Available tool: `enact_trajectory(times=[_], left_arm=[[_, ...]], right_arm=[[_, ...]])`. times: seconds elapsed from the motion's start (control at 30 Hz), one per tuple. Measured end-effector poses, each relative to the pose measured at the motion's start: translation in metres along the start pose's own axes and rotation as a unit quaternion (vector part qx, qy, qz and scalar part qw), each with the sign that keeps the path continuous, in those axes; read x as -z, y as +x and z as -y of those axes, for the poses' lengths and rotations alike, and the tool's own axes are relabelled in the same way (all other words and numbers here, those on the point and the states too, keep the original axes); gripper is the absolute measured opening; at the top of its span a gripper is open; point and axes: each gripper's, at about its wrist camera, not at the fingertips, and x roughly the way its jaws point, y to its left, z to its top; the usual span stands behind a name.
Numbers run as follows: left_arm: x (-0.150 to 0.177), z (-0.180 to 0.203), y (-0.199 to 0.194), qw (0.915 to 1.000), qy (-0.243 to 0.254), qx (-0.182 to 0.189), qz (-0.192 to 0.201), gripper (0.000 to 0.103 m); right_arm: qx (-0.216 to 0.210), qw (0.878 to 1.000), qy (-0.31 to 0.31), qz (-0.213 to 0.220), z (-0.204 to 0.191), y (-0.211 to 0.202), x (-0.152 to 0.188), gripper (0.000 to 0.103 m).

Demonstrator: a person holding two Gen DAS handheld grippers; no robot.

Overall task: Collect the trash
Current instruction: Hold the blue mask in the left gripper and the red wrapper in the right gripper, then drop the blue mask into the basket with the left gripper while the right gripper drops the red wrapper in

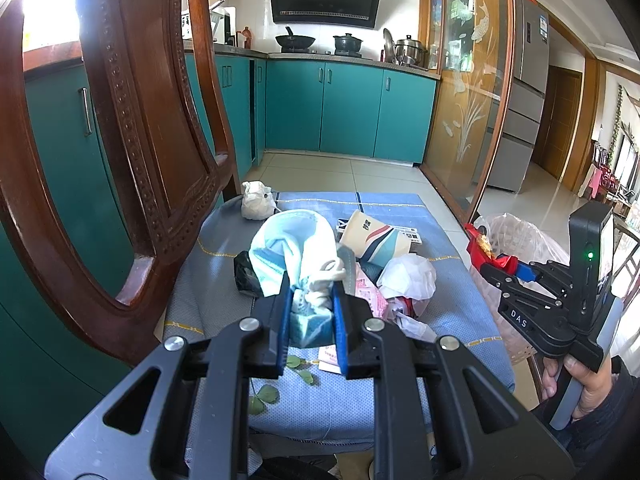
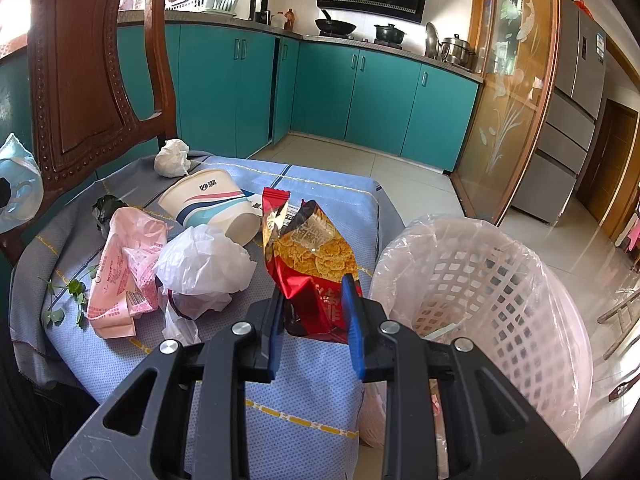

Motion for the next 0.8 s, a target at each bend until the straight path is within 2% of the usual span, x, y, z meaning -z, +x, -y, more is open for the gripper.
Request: enact_trajectory(times=[0.37,0.8], left_arm=[[0.0018,-0.0062,-0.0083,0.9995,-0.021,-0.005,0.022,0.019],[0.0028,-0.0046,-0.0078,0.9997,-0.017,-0.002,0.017,0.019]], right_arm=[[0.001,1.0,0.007,0.013,0.0029,-0.0054,-0.0021,0.028],[0.004,1.0,0.013,0.022,0.0032,-0.0088,-0.0021,0.028]])
